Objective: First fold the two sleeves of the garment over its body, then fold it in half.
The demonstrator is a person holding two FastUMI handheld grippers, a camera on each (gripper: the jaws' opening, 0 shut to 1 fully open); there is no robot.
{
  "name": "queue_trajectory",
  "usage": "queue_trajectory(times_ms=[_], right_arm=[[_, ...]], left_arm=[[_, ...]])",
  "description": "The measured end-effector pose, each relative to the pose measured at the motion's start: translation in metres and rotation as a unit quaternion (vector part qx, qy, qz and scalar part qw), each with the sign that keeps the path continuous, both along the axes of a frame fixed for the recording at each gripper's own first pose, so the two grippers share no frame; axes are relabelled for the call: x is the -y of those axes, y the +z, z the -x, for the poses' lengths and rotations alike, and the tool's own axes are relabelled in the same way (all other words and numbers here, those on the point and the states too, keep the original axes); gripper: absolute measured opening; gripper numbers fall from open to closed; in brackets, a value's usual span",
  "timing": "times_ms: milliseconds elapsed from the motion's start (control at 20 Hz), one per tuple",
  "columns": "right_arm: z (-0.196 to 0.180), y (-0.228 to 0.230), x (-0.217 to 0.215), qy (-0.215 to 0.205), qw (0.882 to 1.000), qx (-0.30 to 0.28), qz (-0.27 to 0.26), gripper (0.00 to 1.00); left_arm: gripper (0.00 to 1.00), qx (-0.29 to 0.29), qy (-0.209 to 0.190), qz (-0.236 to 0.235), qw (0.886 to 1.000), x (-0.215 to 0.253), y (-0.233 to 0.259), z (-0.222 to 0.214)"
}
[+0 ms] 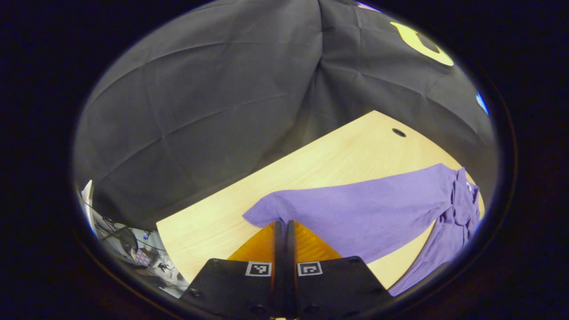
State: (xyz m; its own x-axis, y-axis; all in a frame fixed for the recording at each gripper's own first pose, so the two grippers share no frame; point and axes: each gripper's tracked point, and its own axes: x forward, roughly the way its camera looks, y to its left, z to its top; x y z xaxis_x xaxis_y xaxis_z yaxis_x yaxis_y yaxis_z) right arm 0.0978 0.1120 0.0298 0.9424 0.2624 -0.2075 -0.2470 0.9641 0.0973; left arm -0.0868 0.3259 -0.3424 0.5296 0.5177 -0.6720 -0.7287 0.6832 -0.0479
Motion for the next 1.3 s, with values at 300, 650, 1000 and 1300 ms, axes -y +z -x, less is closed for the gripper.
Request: queue_trajectory(times_ms=[300,650,1000,1300], right_arm=[[-0.005,-0.007,0.023,-0.02,1.0,-0.007,0.0,0.78],[-0.007,-0.022,0.061,-0.05,0.998,-0.023,-0.003,0.78],[-0.006,-0.039,0.11,-0.088,0.995,-0.04,-0.004,0.78],[0.002,-0.06,0.153,-0.119,0.991,-0.059,0.001,0.79]], left_arm=[[0.07,0.059,-0.044,0.003,0.997,0.041,0.047,-0.061],[0.07,0.108,-0.129,-0.004,0.986,0.129,0.098,-0.148],[0.07,0.126,-0.216,0.009,0.968,0.238,0.116,-0.214],[0.07,0.127,-0.292,0.012,0.948,0.34,0.123,-0.253]])
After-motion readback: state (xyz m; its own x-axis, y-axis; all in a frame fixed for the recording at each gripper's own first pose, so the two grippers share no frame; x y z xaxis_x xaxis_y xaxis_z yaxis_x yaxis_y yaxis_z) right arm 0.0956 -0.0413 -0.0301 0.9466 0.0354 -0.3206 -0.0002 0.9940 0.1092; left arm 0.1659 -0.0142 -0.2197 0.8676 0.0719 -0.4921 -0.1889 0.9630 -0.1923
